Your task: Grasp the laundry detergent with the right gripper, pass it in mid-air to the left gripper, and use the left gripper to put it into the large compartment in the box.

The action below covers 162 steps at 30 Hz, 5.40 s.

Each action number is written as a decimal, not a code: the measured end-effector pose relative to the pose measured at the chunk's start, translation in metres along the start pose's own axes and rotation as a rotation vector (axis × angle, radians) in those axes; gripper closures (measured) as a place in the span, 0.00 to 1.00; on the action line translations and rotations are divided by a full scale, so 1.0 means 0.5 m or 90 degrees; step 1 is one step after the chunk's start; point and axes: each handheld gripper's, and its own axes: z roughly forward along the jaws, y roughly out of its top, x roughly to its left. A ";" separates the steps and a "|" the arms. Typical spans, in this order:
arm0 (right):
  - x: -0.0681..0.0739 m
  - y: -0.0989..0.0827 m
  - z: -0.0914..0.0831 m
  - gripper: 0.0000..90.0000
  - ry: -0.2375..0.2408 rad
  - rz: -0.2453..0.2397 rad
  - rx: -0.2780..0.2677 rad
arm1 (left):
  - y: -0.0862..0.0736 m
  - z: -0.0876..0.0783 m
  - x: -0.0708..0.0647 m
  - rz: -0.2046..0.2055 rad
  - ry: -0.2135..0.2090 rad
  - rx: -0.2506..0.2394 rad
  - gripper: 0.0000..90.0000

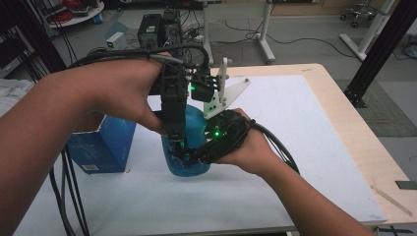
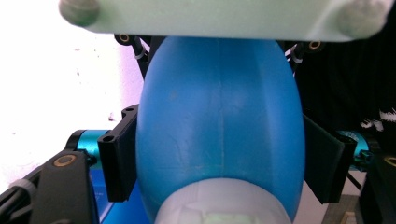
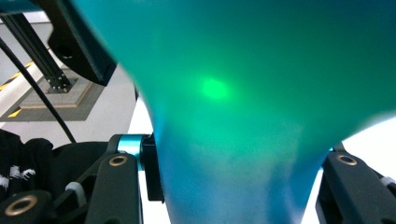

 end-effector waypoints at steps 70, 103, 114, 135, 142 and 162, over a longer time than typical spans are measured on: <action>-0.001 0.023 -0.192 0.01 -0.126 0.000 0.151 | -0.077 -0.104 0.041 -0.141 0.018 0.010 0.43; -0.025 0.095 -0.297 0.01 -0.181 -0.007 0.278 | -0.364 -0.265 0.145 -0.764 0.041 -0.013 0.43; -0.032 0.092 -0.294 0.01 -0.181 0.001 0.279 | -0.395 -0.224 0.165 -0.797 0.044 0.024 0.43; -0.034 0.083 -0.286 0.01 -0.190 0.007 0.289 | -0.393 -0.037 0.201 -0.558 0.015 0.062 0.43; -0.035 0.083 -0.281 0.01 -0.192 0.013 0.296 | -0.394 0.019 0.205 -0.439 0.026 0.069 0.43; -0.040 0.082 -0.266 0.01 -0.189 0.017 0.307 | -0.413 0.110 0.213 -0.388 0.011 0.043 0.43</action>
